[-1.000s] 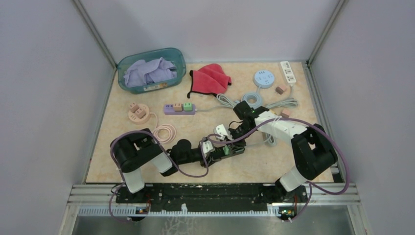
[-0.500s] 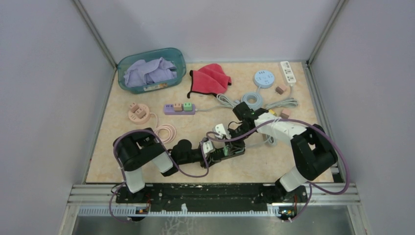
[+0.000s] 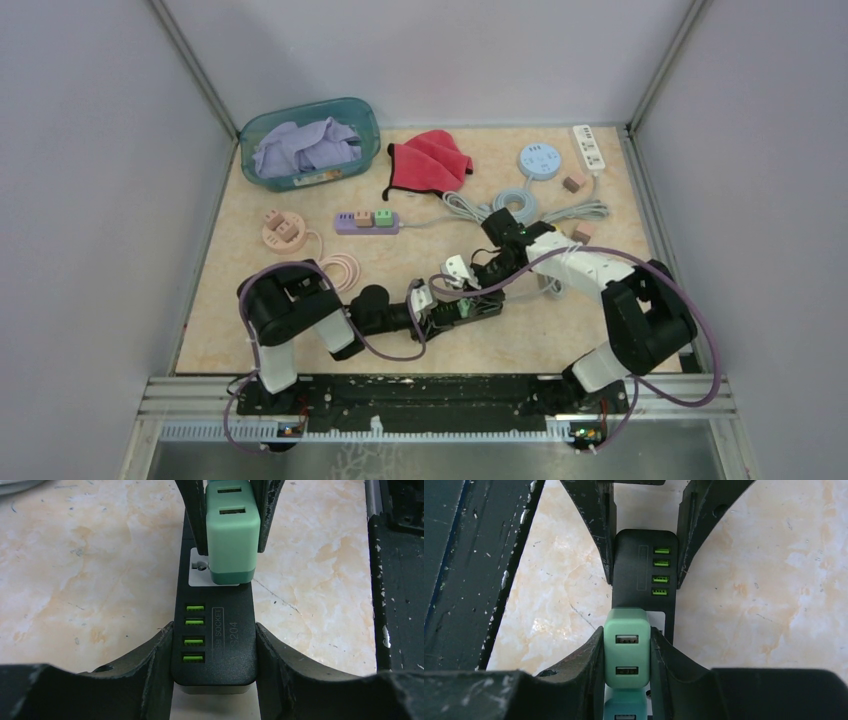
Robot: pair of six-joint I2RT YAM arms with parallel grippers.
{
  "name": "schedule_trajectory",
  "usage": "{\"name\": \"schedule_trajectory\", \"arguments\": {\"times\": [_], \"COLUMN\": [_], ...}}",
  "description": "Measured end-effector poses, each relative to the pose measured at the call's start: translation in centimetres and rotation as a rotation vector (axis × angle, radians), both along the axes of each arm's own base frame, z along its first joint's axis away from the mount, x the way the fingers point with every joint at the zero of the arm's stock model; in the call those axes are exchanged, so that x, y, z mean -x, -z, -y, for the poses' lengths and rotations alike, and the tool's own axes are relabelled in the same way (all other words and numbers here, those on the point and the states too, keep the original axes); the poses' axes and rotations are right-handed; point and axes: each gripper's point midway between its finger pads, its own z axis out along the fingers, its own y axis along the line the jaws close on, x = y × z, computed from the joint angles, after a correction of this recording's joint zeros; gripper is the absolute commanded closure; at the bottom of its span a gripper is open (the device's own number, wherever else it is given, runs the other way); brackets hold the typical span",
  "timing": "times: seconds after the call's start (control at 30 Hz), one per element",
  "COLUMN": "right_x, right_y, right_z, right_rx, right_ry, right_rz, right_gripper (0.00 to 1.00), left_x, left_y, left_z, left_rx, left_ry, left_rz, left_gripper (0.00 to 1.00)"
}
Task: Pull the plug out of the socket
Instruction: Remove the plug from the socket, then place the plug at the center of the board.
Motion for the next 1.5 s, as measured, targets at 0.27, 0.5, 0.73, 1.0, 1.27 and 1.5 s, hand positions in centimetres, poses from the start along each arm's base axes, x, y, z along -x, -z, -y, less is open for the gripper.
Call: {"name": "schedule_trajectory", "arguments": {"times": [0.27,0.5,0.73,1.0,1.27,1.5], "right_x": [0.2,-0.5,-0.1,-0.4,-5.0,-12.3], "right_y": [0.8,0.2,-1.1,-4.6,-7.1,-9.4], "right_z": [-0.9,-0.1,0.4,-0.9,2.0,9.6], "right_rx": [0.077,0.04,-0.037,-0.151,-0.242,-0.366], "right_ry": [0.071,0.111,0.018,0.003,0.27,0.74], "right_rz": [-0.017,-0.053,-0.041,-0.069,-0.144,-0.086], "right_gripper": [0.99,1.0,1.0,1.0,1.0,1.0], "left_x": [0.3,0.1,0.2,0.3,0.4,0.4], "left_y": [1.1,1.0,1.0,1.0,1.0,1.0], "left_z": [-0.3,-0.2,0.0,0.0,0.0,0.1], "left_rx": [-0.031,-0.029,-0.025,-0.023,-0.021,-0.02], "left_ry": [0.012,0.007,0.016,0.02,0.023,0.022], "left_rz": [-0.032,-0.03,-0.03,-0.034,-0.04,-0.043], "left_gripper": [1.0,1.0,1.0,1.0,1.0,1.0]}}
